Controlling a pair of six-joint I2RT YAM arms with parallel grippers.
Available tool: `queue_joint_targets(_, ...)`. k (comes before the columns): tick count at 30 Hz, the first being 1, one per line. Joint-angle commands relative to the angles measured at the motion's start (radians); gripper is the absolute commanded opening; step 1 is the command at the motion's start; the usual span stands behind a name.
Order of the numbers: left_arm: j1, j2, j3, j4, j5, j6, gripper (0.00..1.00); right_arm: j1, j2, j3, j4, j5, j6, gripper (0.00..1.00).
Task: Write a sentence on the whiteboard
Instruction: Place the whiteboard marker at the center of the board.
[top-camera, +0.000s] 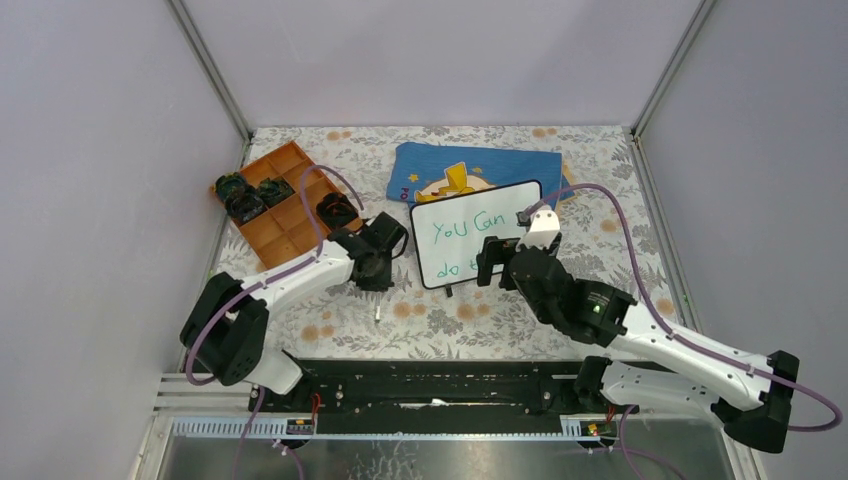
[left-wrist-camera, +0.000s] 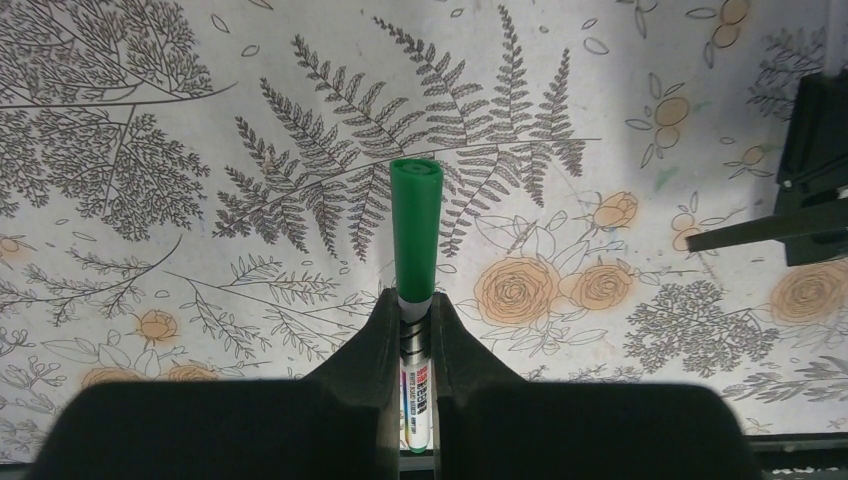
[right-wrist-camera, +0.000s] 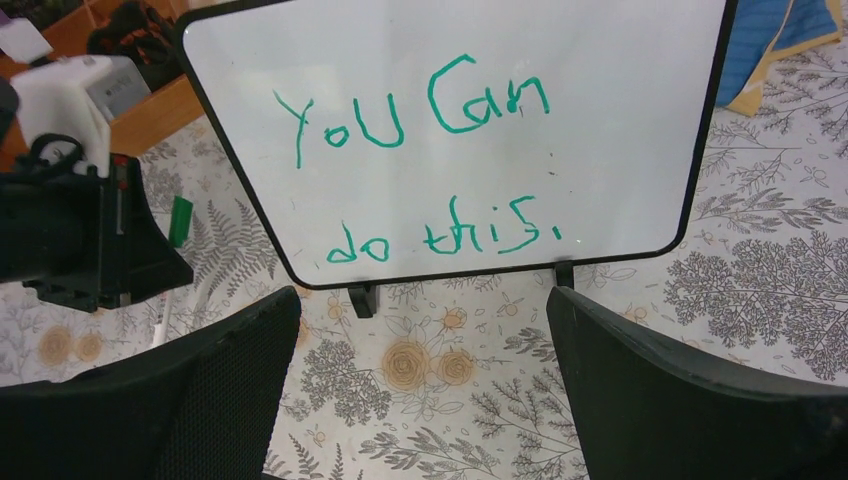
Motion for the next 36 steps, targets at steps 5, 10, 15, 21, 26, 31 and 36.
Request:
queue_joint_targets(5,0.004,0.015,-0.024,0.072,0.022,0.04,0.0,-0.006,-0.151,-0.034,0.099,-0.005,-0.071,1.0)
queue_joint_targets(10,0.004,0.026,-0.014,0.078,0.017,0.057,0.0,-0.004,-0.208,-0.058,0.117,-0.067,-0.088,1.0)
queue_joint_targets(15,0.004,0.03,-0.019,0.079,-0.007,0.059,0.0,-0.005,-0.206,-0.059,0.099,-0.074,-0.083,1.0)
queue_joint_targets(21,0.004,0.068,-0.011,0.097,-0.015,0.04,0.0,-0.004,-0.194,-0.059,0.099,-0.057,-0.07,1.0)
queue_joint_targets(26,0.004,0.097,-0.004,0.125,-0.016,0.02,0.02,-0.004,-0.199,-0.06,0.093,-0.062,-0.069,1.0)
queue_joint_targets(31,0.004,0.131,-0.004,0.142,-0.018,0.019,0.04,-0.005,-0.208,-0.061,0.086,-0.055,-0.073,1.0)
queue_joint_targets(36,0.004,0.15,-0.017,0.152,-0.016,0.025,0.1,-0.005,-0.221,-0.066,0.085,-0.042,-0.074,1.0)
